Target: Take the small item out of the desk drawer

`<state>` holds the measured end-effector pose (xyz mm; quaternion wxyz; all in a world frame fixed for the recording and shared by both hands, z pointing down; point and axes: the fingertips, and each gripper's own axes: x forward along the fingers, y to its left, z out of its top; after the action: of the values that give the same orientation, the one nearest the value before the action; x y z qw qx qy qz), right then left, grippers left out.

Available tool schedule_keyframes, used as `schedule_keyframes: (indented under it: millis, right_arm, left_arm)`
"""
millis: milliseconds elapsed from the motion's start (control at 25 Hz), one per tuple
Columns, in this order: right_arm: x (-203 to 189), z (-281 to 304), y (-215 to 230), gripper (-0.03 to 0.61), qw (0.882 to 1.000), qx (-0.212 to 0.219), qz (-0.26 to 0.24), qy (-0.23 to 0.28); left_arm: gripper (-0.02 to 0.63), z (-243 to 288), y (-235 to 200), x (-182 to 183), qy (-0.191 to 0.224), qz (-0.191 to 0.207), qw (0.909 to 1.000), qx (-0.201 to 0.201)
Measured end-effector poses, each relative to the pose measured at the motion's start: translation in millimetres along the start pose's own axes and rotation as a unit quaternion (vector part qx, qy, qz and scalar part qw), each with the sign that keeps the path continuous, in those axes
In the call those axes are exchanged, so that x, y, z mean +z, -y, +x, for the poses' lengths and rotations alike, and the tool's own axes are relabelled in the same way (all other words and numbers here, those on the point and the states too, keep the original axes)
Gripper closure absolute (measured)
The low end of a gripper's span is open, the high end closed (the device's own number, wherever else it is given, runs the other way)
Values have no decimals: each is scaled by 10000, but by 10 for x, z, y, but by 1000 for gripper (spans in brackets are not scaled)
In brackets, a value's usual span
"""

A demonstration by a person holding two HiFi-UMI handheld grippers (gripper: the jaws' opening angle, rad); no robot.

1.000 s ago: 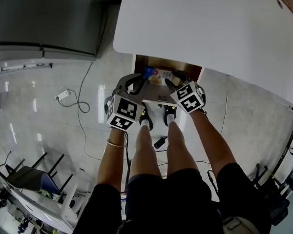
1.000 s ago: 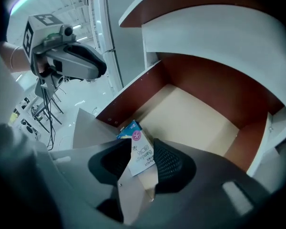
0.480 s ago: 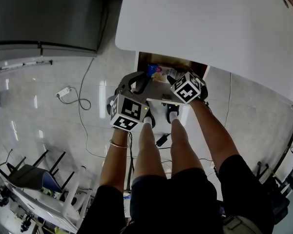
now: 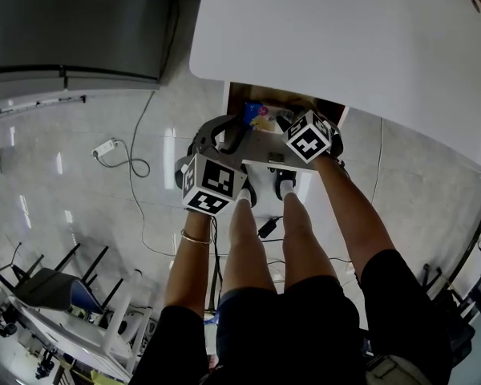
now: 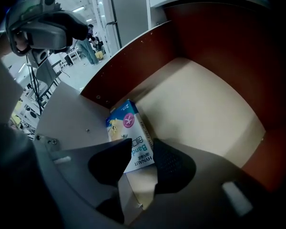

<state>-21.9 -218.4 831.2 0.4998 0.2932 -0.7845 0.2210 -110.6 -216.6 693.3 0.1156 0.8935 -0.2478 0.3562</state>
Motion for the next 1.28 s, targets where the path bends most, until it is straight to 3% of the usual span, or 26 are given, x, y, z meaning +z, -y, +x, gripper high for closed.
schedule_keyframes:
  millis: [320,560,760,1080,1280]
  right_arm:
    - [27,-55,-19,449,9997,-113,87,190]
    - [22,-161,-55,463,9990,-215,166,361]
    - [30,-221,-87,463,9980,-248,279,509]
    - [14,-304,-167,466,9969,-290,382,628]
    - [-5,-342,-183,466,9974,-235,284,627]
  left_arm:
    - [517,112,50,23,-164,364,9991,-115]
    - [515,306,169,32,-433,870,9947,-342]
    - [512,531,281,-131,-926,1490,9823,-649]
    - [506,770,339,-379,-1501,1810,9688,-788]
    - [499,949,396,-398,-1830,2165,9552,-848]
